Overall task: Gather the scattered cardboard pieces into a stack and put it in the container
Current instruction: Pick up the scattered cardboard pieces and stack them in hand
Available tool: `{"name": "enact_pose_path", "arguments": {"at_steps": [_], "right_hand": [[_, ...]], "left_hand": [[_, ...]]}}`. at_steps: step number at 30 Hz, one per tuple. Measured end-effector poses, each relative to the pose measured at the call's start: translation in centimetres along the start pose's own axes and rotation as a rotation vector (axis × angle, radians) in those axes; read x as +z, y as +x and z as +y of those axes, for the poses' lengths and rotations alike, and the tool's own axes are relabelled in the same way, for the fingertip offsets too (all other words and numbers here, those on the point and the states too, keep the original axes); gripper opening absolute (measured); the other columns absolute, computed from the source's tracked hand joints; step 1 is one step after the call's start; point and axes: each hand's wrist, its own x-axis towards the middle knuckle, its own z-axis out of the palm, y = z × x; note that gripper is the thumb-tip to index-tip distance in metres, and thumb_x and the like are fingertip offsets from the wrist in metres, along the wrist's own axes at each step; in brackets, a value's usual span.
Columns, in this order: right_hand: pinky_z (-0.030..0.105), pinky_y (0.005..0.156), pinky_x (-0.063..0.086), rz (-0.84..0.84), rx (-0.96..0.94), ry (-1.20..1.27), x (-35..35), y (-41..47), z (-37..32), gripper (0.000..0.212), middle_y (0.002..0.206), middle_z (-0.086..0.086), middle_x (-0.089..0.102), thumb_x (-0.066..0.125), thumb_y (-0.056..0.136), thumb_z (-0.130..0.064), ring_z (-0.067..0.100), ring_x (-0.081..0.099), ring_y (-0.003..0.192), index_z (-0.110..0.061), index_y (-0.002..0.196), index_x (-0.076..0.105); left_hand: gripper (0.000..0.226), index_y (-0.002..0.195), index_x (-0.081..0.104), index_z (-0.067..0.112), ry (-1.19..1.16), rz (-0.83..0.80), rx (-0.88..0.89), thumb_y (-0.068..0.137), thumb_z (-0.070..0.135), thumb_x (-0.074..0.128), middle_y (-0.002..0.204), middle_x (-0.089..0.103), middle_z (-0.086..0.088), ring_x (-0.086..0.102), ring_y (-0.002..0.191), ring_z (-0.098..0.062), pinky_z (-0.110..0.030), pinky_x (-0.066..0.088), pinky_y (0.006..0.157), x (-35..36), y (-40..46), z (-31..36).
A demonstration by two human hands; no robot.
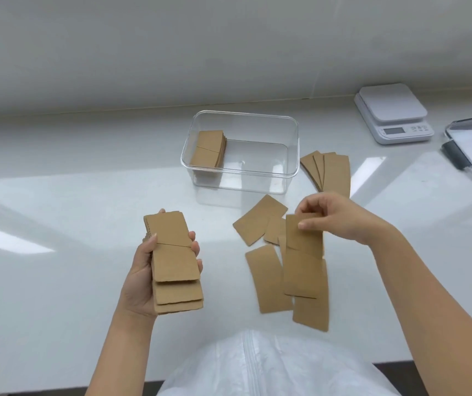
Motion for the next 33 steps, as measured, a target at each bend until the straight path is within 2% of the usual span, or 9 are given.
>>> {"name": "enact_pose_path", "arguments": {"at_steps": [2,5,9,12,20,24,27,30,33], "right_hand": [[0.025,0.067,0.044,0.055,0.097,-0.162,0.7,-0.3,1.7,0.020,0.070,0.000,0.059,0.081,0.066,-0.008,0.013,0.053,0.068,-0.021,0.075,0.069],[0.016,0.062,0.039,0.169,0.162,-0.191,2.3,-0.5,3.4,0.041,0.069,-0.002,0.049,0.085,0.058,-0.006,0.011,0.047,0.064,-0.020,0.093,0.067],[0.014,0.060,0.038,0.213,0.182,-0.259,3.3,0.3,4.7,0.064,0.069,-0.004,0.049,0.084,0.060,-0.004,0.006,0.047,0.063,-0.012,0.119,0.060],[0.015,0.057,0.036,0.231,0.198,-0.282,3.4,1.0,5.0,0.050,0.071,-0.006,0.049,0.084,0.061,-0.006,0.004,0.047,0.065,-0.010,0.106,0.063],[0.019,0.062,0.037,0.234,0.179,-0.385,3.1,1.5,5.4,0.031,0.088,-0.001,0.049,0.081,0.067,-0.014,0.015,0.048,0.080,-0.018,0.080,0.053],[0.023,0.061,0.038,0.056,0.173,-0.139,1.0,0.2,4.8,0.023,0.073,0.001,0.052,0.076,0.073,-0.010,0.016,0.047,0.068,-0.018,0.073,0.054],[0.023,0.067,0.042,-0.042,0.112,0.070,-1.4,-1.6,3.7,0.016,0.071,0.002,0.056,0.065,0.084,-0.004,0.016,0.054,0.070,-0.017,0.094,0.065],[0.019,0.069,0.051,0.053,0.087,0.242,-2.6,-2.6,3.3,0.022,0.078,-0.003,0.067,0.052,0.092,-0.004,0.008,0.063,0.074,-0.017,0.100,0.068],[0.028,0.070,0.050,0.265,0.168,0.486,-1.7,-2.4,3.7,0.017,0.083,0.006,0.063,0.046,0.095,-0.008,0.017,0.058,0.074,-0.011,0.088,0.062]], "left_hand": [[0.075,0.135,0.046,0.025,0.026,0.074,0.007,0.066,0.035,0.075,0.102,0.068,-0.007,0.067,0.086,-0.020,-0.037,0.056,0.072,0.2,0.5,-0.4],[0.066,0.117,0.061,0.006,-0.007,0.099,-0.025,0.061,0.034,0.080,0.101,0.069,-0.006,0.068,0.084,-0.020,-0.037,0.057,0.070,0.6,0.9,-1.1],[0.071,0.119,0.063,0.026,0.072,0.123,0.027,0.052,0.033,0.085,0.100,0.069,-0.005,0.067,0.084,-0.019,-0.037,0.058,0.068,0.8,1.0,-1.2],[0.083,0.126,0.052,0.046,0.148,0.109,0.069,0.052,0.032,0.086,0.101,0.069,-0.007,0.067,0.086,-0.021,-0.040,0.057,0.071,0.8,0.9,-1.1],[0.085,0.127,0.051,0.044,0.180,0.096,0.055,0.051,0.029,0.087,0.102,0.069,-0.009,0.068,0.085,-0.023,-0.041,0.057,0.071,0.9,0.5,-1.1],[0.084,0.126,0.053,0.043,0.180,0.109,0.066,0.050,0.029,0.087,0.101,0.069,-0.009,0.068,0.085,-0.023,-0.041,0.057,0.071,0.8,0.2,-1.0],[0.086,0.126,0.052,0.042,0.178,0.126,0.082,0.049,0.029,0.088,0.100,0.070,-0.009,0.068,0.084,-0.023,-0.041,0.057,0.071,0.7,0.1,-0.9],[0.084,0.125,0.054,0.043,0.167,0.133,0.096,0.049,0.030,0.088,0.101,0.070,-0.009,0.068,0.084,-0.023,-0.041,0.057,0.071,0.6,0.2,-0.7],[0.081,0.123,0.055,0.043,0.155,0.128,0.094,0.050,0.030,0.088,0.102,0.070,-0.008,0.068,0.085,-0.022,-0.040,0.057,0.072,0.6,0.6,-0.8]]}}
